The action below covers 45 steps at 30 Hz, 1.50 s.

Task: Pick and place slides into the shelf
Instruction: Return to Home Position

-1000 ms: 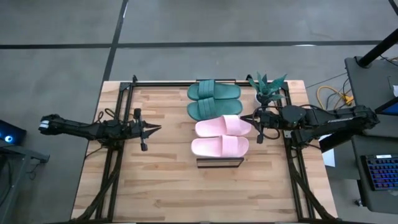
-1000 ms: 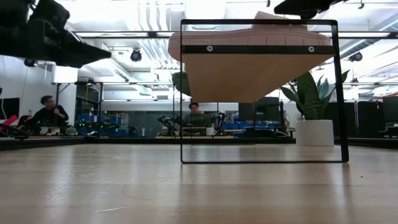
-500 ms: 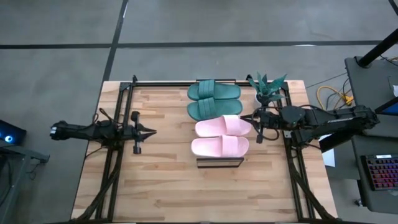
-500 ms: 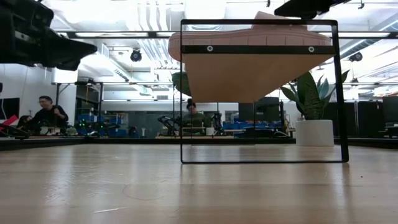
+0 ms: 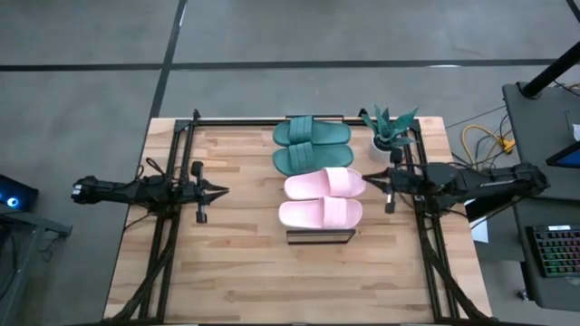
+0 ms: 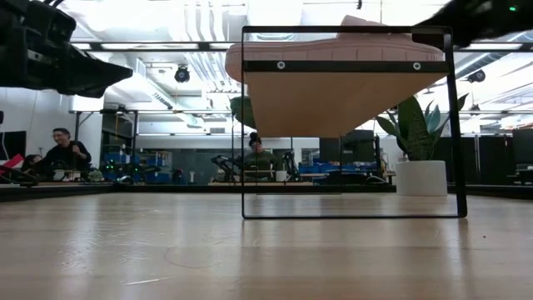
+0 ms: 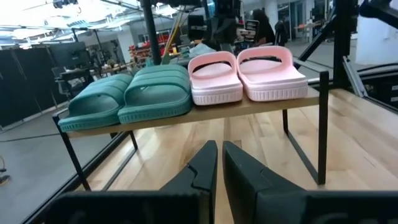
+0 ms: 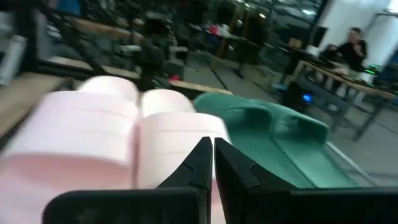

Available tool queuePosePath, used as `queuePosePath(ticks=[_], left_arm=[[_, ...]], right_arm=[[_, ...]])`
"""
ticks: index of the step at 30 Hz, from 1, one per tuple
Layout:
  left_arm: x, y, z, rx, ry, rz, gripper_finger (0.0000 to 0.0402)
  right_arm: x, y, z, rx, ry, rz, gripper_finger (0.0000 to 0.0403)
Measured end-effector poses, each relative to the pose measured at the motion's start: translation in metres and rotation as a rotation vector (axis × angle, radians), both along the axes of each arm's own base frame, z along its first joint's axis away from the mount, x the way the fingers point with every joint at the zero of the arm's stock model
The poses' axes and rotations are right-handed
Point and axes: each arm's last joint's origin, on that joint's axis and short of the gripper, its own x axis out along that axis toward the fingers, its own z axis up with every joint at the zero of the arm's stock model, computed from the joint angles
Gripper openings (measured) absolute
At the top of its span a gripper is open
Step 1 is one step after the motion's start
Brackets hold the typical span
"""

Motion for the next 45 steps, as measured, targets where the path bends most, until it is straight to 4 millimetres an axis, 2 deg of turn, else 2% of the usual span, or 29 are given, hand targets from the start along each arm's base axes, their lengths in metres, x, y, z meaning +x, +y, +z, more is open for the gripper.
queuePosePath(ticks=[3,7,10,15,24,45], left_arm=[[0.000,0.000,0.000,0.000,0.003,0.000,0.0011],[0.000,0.000,0.000,0.000,0.005,0.002,0.0011],[0.000,0.000,0.000,0.000,0.005,0.003,0.0011],[0.000,0.000,0.000,-0.021,0.006,0.003,0.0011],[0.000,-0.001,-0.001,-0.052,0.015,-0.045,0.0011],[-0.001,-0.003,-0.001,-0.074,0.020,-0.091,0.0011]], right_arm=[[-0.015,0.000,-0.009,0.023,-0.005,0.042,0.0008],[-0.031,-0.001,-0.024,0.144,0.006,0.065,0.0008],[-0.037,0.001,-0.036,0.205,-0.014,0.172,0.0009],[-0.042,0.007,-0.054,0.206,-0.019,0.403,0.0008],[-0.037,0.007,-0.078,0.230,0.024,0.376,0.0008],[-0.036,0.008,-0.080,0.205,0.017,0.381,0.0009]])
